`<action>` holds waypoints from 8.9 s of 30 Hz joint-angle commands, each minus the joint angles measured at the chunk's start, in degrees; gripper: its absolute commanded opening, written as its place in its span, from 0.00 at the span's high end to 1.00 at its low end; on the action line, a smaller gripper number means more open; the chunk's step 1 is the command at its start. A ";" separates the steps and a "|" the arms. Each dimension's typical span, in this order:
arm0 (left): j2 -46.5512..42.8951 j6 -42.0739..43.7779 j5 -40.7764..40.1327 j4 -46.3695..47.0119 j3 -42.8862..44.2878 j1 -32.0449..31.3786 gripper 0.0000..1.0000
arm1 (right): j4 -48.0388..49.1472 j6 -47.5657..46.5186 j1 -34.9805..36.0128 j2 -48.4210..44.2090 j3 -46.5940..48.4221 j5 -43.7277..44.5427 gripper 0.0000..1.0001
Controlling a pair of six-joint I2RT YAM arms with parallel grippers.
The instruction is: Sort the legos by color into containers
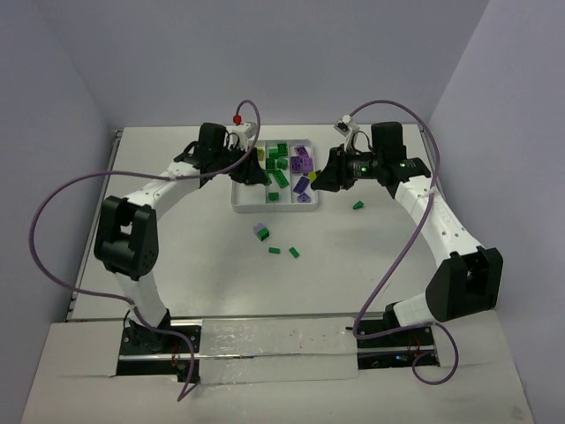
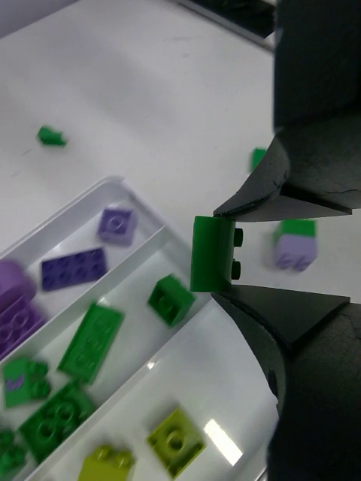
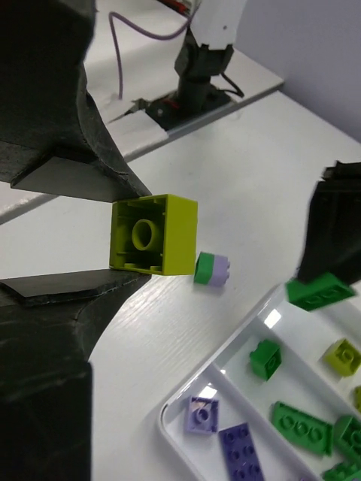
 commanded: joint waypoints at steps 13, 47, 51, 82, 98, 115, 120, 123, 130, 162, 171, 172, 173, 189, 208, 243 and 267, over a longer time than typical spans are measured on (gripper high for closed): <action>19.82 -3.10 -9.68 2.23 20.43 -2.41 0.61 | 1.86 -0.64 0.18 -0.32 -0.72 7.32 1.00; -33.76 6.45 -9.50 -11.40 -14.46 19.87 0.01 | -0.07 0.76 26.00 47.09 41.96 44.65 0.98; -35.21 9.83 -6.91 -12.56 -17.19 19.96 0.01 | 0.36 0.85 26.09 50.26 45.29 45.49 0.88; -35.68 8.63 -5.50 -12.91 -17.55 19.96 0.01 | 3.29 -0.70 31.16 19.87 2.96 40.98 0.36; -35.40 8.70 -4.72 -12.57 -18.41 20.04 0.01 | 1.39 0.94 34.16 31.90 10.54 43.13 0.29; -34.43 8.63 -4.03 -11.68 -19.83 20.05 0.01 | 2.29 -0.20 34.79 34.89 11.39 41.19 0.62; -32.47 5.69 -0.97 -12.40 -19.22 20.05 0.04 | 2.53 -1.05 34.88 32.74 8.60 40.29 0.82; -31.87 4.46 3.56 -12.63 -19.77 20.05 0.04 | 1.86 -4.46 34.87 29.49 6.82 39.21 0.95; -30.96 -3.67 18.90 -8.02 -25.21 19.79 0.09 | 4.31 -10.29 34.74 12.23 -0.88 30.37 1.00; -21.39 -18.22 29.77 0.63 -23.32 5.05 0.26 | 2.12 -13.30 38.22 3.67 2.98 29.61 1.00; -20.53 -20.99 35.49 3.63 -23.18 4.84 0.54 | 3.15 -13.60 38.22 3.55 1.81 32.08 1.00; -20.40 -21.48 36.27 4.01 -23.26 4.84 0.57 | 3.18 -13.65 38.26 3.50 1.73 32.18 1.00; -20.27 -21.74 36.82 4.18 -23.21 4.84 0.59 | 3.22 -13.69 38.30 3.49 1.69 32.31 1.00; -18.34 -20.86 35.98 1.59 -21.54 4.36 0.22 | 2.83 -13.82 38.26 3.54 2.92 32.31 1.00; -16.50 -18.71 33.35 -0.88 -20.27 2.21 0.49 | 2.74 -13.74 38.30 3.93 3.80 32.13 1.00; -20.64 -10.89 19.95 -4.91 -11.03 18.82 1.00 | 7.83 -13.81 34.32 13.28 3.81 49.88 1.00; -22.00 -8.80 12.96 -3.77 -13.33 18.82 1.00 | 6.69 -4.09 20.52 37.81 27.61 48.33 1.00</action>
